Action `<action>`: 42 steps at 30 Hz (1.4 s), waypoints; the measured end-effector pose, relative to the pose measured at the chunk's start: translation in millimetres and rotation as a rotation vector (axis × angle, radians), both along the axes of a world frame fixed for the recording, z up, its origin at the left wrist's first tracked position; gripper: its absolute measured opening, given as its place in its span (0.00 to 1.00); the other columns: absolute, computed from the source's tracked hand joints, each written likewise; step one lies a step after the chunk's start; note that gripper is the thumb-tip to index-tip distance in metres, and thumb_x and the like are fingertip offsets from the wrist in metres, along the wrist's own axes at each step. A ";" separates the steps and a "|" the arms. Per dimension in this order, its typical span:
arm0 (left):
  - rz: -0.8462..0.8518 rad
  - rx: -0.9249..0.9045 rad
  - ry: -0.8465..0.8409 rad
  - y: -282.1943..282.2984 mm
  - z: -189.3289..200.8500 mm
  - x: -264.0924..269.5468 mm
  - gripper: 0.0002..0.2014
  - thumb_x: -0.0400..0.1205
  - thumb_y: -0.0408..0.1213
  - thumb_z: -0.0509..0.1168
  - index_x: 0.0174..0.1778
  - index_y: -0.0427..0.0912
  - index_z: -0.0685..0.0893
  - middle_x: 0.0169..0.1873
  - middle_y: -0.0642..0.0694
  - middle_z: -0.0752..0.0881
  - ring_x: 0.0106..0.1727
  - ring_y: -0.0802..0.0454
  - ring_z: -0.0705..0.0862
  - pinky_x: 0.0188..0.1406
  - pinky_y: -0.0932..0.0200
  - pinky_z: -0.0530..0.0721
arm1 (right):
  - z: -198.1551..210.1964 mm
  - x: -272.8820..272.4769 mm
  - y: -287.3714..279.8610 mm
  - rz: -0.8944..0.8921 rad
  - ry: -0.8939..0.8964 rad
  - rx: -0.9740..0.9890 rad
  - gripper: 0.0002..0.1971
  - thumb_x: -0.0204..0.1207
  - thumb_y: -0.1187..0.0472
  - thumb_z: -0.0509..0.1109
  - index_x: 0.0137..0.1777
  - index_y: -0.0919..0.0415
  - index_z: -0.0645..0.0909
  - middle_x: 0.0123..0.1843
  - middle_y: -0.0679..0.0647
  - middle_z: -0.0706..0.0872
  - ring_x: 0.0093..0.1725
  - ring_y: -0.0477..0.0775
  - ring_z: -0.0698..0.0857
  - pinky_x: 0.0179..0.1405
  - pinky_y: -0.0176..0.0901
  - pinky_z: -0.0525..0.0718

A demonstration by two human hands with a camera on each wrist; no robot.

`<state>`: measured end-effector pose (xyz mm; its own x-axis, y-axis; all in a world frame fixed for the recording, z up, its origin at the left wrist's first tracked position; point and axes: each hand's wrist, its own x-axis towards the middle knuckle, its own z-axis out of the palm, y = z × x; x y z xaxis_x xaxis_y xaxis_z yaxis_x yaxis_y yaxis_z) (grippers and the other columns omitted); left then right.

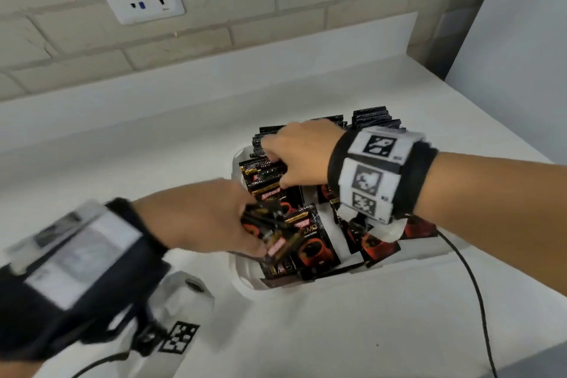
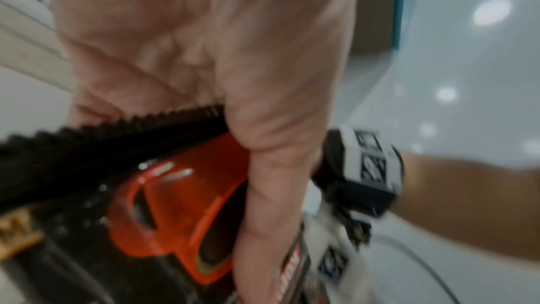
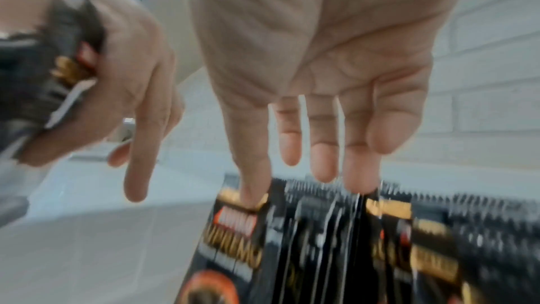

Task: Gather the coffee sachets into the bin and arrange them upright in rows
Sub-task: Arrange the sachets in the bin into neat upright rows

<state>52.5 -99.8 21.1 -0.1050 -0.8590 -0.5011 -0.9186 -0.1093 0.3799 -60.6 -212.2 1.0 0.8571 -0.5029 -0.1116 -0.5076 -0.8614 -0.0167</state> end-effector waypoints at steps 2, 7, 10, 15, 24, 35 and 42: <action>0.228 -0.109 0.248 3.8 7.4 13.2 0.15 0.68 0.55 0.74 0.27 0.47 0.84 0.17 0.59 0.81 0.20 0.66 0.75 0.21 0.75 0.69 | 15.3 -12.5 -4.4 -0.067 -0.121 0.028 0.14 0.76 0.51 0.68 0.58 0.54 0.75 0.44 0.46 0.75 0.46 0.51 0.78 0.38 0.41 0.72; 0.653 -0.267 0.943 5.6 -10.4 6.0 0.19 0.59 0.44 0.81 0.43 0.42 0.89 0.38 0.41 0.91 0.38 0.47 0.89 0.30 0.62 0.85 | 33.0 -53.8 2.7 -0.234 -0.496 0.487 0.12 0.78 0.48 0.63 0.52 0.56 0.79 0.42 0.47 0.83 0.35 0.44 0.82 0.33 0.33 0.79; 0.763 -0.220 1.126 -1.3 -27.3 -24.3 0.22 0.62 0.42 0.72 0.52 0.38 0.84 0.37 0.40 0.90 0.35 0.47 0.89 0.30 0.60 0.86 | 24.9 -71.7 18.5 -0.355 -0.671 0.870 0.22 0.69 0.41 0.60 0.53 0.57 0.79 0.39 0.52 0.84 0.33 0.48 0.84 0.30 0.38 0.83; 0.795 -0.269 1.288 -9.1 -40.7 -64.0 0.13 0.64 0.35 0.72 0.44 0.40 0.87 0.38 0.39 0.90 0.34 0.48 0.88 0.30 0.60 0.87 | -1.4 -89.7 24.4 -0.471 -0.883 0.889 0.17 0.64 0.49 0.74 0.50 0.51 0.74 0.34 0.52 0.83 0.27 0.45 0.86 0.26 0.38 0.86; 0.865 -0.124 1.463 -3.6 -50.0 -78.0 0.20 0.68 0.46 0.67 0.51 0.37 0.84 0.45 0.37 0.90 0.42 0.45 0.89 0.37 0.52 0.90 | -23.4 -104.0 24.1 -0.500 -0.966 0.926 0.11 0.71 0.65 0.73 0.48 0.51 0.79 0.32 0.48 0.88 0.26 0.46 0.83 0.27 0.35 0.83; 1.082 -0.404 1.530 -2.7 -61.4 -67.3 0.16 0.78 0.29 0.64 0.61 0.31 0.81 0.45 0.39 0.90 0.41 0.50 0.89 0.34 0.58 0.89 | -14.5 -116.7 17.0 -0.517 -1.244 0.964 0.18 0.70 0.73 0.71 0.53 0.49 0.80 0.39 0.50 0.90 0.33 0.43 0.85 0.25 0.31 0.80; 0.966 -0.503 1.490 -2.8 -58.2 -76.5 0.22 0.65 0.30 0.68 0.57 0.34 0.82 0.42 0.43 0.91 0.39 0.51 0.90 0.30 0.61 0.86 | -14.5 -100.5 26.8 -0.402 -1.011 0.896 0.21 0.69 0.68 0.74 0.54 0.42 0.77 0.43 0.50 0.83 0.37 0.39 0.85 0.30 0.29 0.82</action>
